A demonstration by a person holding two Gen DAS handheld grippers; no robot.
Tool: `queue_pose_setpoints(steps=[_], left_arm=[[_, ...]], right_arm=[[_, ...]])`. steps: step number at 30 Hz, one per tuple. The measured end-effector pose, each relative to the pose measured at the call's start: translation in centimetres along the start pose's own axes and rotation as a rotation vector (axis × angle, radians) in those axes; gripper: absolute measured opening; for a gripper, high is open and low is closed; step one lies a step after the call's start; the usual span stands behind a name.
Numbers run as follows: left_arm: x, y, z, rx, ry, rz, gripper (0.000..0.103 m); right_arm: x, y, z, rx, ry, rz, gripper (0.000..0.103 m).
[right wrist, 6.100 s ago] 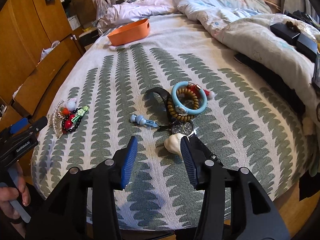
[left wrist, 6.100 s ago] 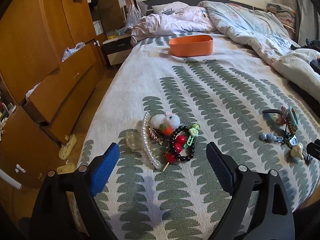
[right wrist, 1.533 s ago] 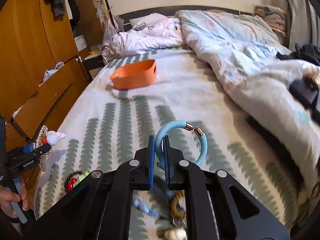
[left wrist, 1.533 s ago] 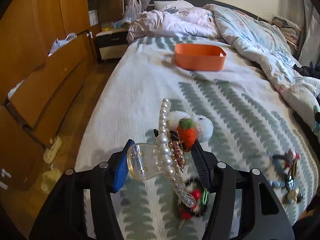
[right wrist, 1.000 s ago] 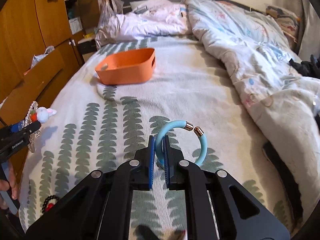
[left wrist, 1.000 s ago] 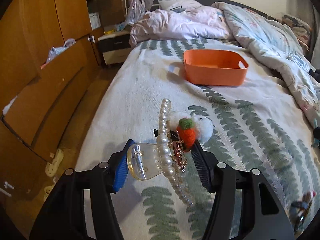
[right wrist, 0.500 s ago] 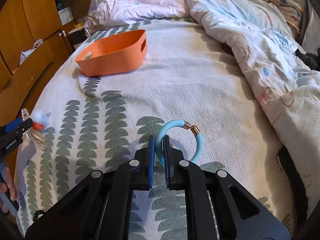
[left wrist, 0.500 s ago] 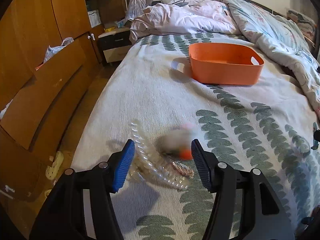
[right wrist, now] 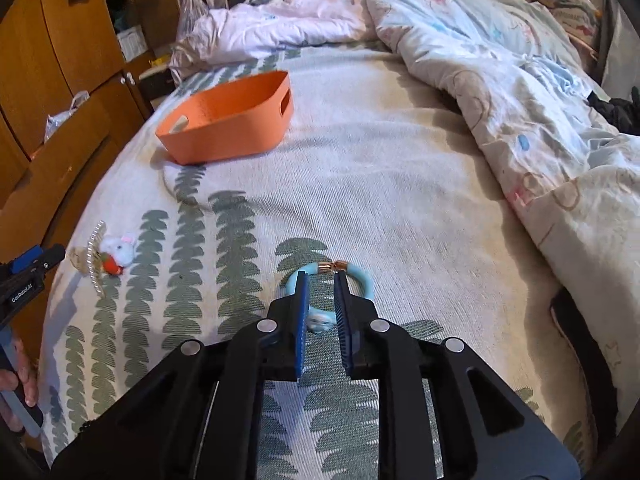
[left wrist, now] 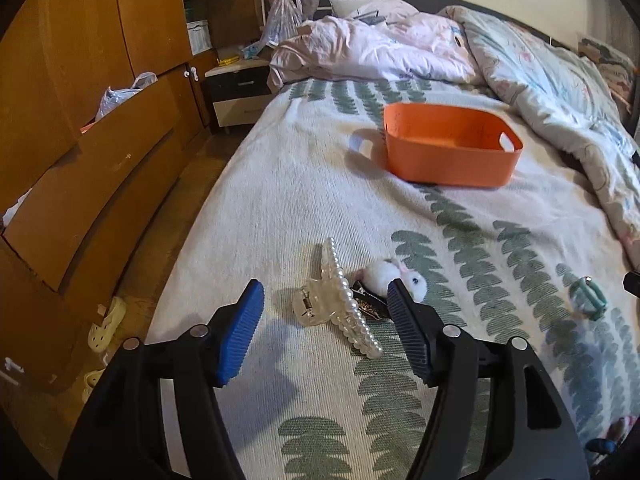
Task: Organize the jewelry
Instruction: 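Move both open tools back over the remaining piles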
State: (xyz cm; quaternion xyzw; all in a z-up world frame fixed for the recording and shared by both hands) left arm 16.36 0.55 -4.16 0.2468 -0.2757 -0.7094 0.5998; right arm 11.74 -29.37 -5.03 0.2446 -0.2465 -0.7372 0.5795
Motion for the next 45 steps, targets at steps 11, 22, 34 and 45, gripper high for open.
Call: queue_pose_setpoints(steps=[11,22,34,45], left_arm=[[1.2,-2.1,4.3,0.082,0.023,-0.043,0.071],[0.9,-5.2,6.9,0.098,0.060,-0.040,0.076],[2.2,-9.2,11.1,0.131,0.025,-0.059,0.078],[2.5,-10.9,13.0,0.161,0.007,-0.062,0.081]], right_arm=[[0.9,-0.8,5.6,0.083,0.042,-0.047,0.020],[-0.7,-3.6,8.8,0.127,0.023,-0.018,0.041],[-2.2,-9.6,12.3,0.160,0.022,-0.013,0.049],[-2.6,-13.5,14.1,0.160,0.046,-0.036,0.055]])
Point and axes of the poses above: each gripper's, at about its wrist camera, not at the fingertips, and z roughly against the way its jaws point, x to its right, y to its top, the point moved 2 cm from there along -z, roughly the way its jaws point, and after that the axes turned 3 degrees about -y, right-handed, at the moved point
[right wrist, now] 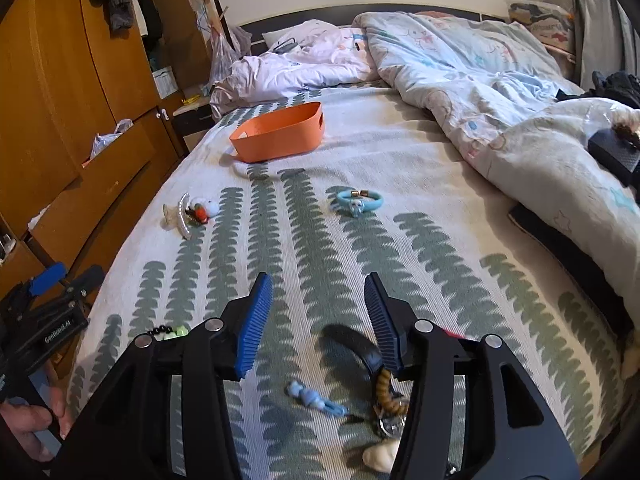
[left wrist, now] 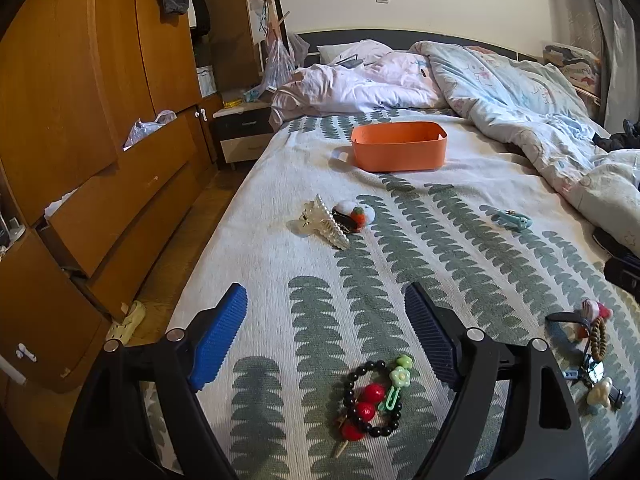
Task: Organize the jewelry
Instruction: 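Move both open tools back over the remaining piles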
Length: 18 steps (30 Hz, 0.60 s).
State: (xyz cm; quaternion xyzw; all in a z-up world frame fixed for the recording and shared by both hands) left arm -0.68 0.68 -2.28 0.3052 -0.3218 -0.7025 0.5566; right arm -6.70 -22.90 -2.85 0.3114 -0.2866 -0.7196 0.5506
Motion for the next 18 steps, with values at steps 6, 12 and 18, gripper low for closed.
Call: queue_pose_setpoints(steps=[6,12,18], left_arm=[[0.1,-1.0,-0.1,-0.025,-0.003,0.005,0.087],[0.3,-2.3,-1.2,-0.076,0.013,-0.003,0.087],[1.0,-3.1,-1.8,-0.094,0.023,-0.026,0.088]], right_arm=[[0.8,-1.8,0.7,-0.001,-0.029,-0.005,0.056],[4.8,-2.4,1.9,0.009,-0.085,-0.096,0.057],[6.3,-3.2,1.3,-0.032,-0.116,-0.106,0.057]])
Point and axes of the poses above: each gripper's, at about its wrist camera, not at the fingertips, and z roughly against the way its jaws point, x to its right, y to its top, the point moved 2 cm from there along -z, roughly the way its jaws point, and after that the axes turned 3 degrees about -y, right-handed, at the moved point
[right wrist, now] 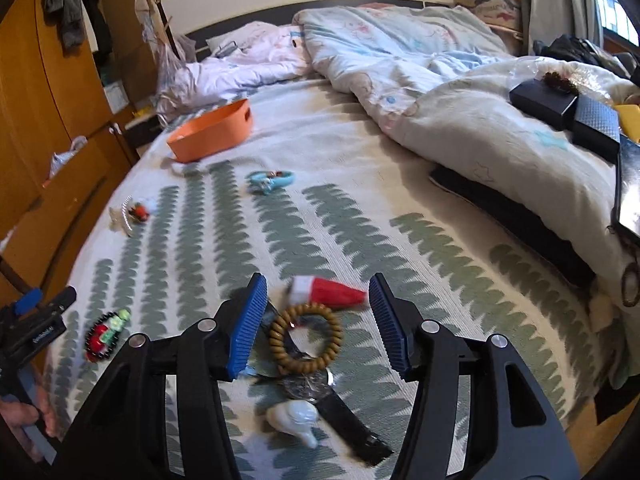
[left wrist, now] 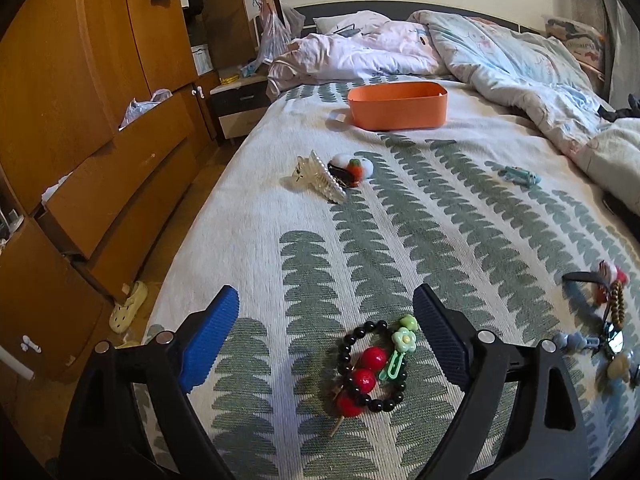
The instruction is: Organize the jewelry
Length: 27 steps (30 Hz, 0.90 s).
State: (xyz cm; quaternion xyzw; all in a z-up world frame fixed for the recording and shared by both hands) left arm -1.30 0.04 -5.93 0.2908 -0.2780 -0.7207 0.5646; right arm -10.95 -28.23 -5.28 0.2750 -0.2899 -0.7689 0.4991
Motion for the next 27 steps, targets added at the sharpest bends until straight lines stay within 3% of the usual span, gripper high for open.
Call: queue_pose_setpoints(steps=[3,17,22,27], left_arm=[[0.0,-0.2,-0.1,0.000,0.000,0.006,0.091],[0.2,-0.9,-0.4,-0.011,0.012,-0.009,0.096],[0.4,-1.1,-0.7,-0.030,0.021,-0.019,0.096],[0.3,-1.1,-0.2,-0.014,0.024,-0.007,0.097]], right_arm=[[-0.3,-0.7,-0.5,-0.029,0.034,-0.004,0.057],[-2.8,-3.7,-0.7,-0.049,0.020,0.088,0.057],[-3.2,-3.7,-0.2,-0.020,-0.005,0.113,0.081],[-3.7,-4.2,0.4,0.000,0.008,0.125,0.087]])
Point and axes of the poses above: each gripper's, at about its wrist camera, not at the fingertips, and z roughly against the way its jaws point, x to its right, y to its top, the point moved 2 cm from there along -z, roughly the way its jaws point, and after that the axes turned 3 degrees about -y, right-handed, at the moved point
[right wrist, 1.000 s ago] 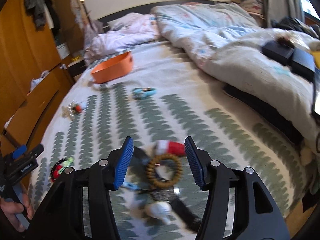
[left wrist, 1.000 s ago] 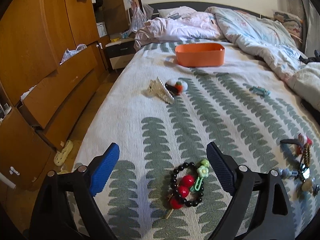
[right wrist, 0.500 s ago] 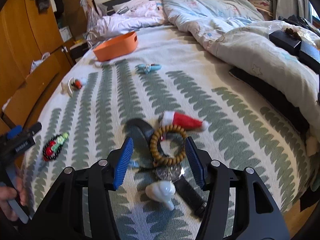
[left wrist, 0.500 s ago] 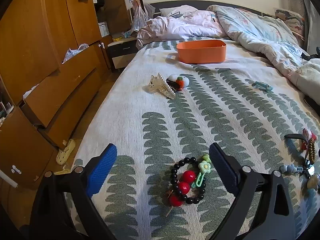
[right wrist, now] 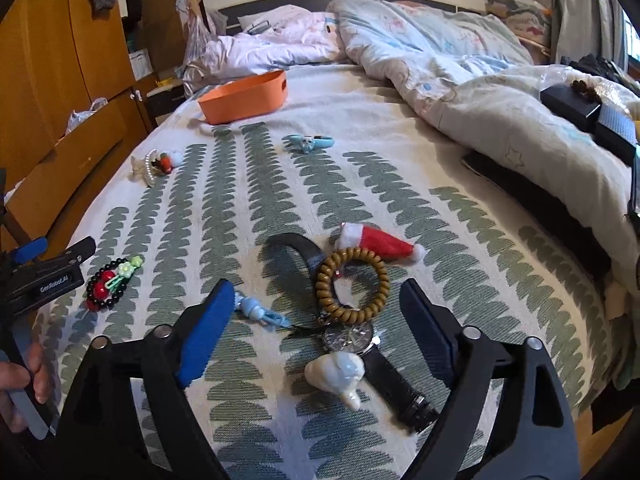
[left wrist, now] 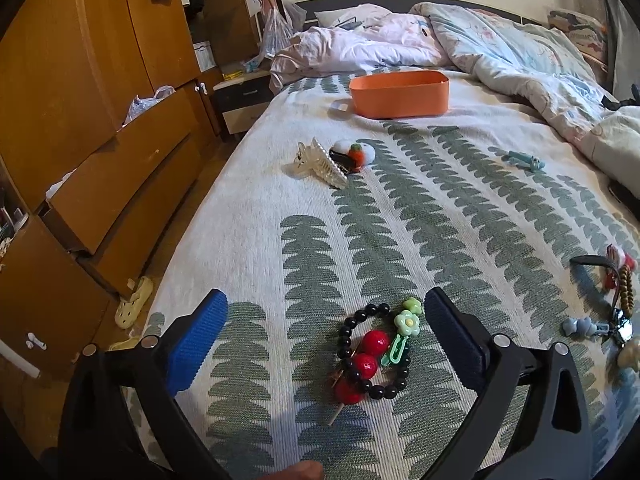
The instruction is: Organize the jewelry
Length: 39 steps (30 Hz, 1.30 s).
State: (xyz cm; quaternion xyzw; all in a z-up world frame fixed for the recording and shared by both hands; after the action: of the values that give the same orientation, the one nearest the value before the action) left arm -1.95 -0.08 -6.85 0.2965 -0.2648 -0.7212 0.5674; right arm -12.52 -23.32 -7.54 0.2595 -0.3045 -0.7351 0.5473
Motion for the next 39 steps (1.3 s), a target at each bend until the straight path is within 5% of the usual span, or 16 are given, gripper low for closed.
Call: queue_pose_setpoints(steps=[39], left_arm=[[1.0,-3.6,4.7,0.010,-0.063,0.013,0.097]], right_arm=[[-2.7,-6.4,4.1,0.022,-0.041,0.067,0.090]])
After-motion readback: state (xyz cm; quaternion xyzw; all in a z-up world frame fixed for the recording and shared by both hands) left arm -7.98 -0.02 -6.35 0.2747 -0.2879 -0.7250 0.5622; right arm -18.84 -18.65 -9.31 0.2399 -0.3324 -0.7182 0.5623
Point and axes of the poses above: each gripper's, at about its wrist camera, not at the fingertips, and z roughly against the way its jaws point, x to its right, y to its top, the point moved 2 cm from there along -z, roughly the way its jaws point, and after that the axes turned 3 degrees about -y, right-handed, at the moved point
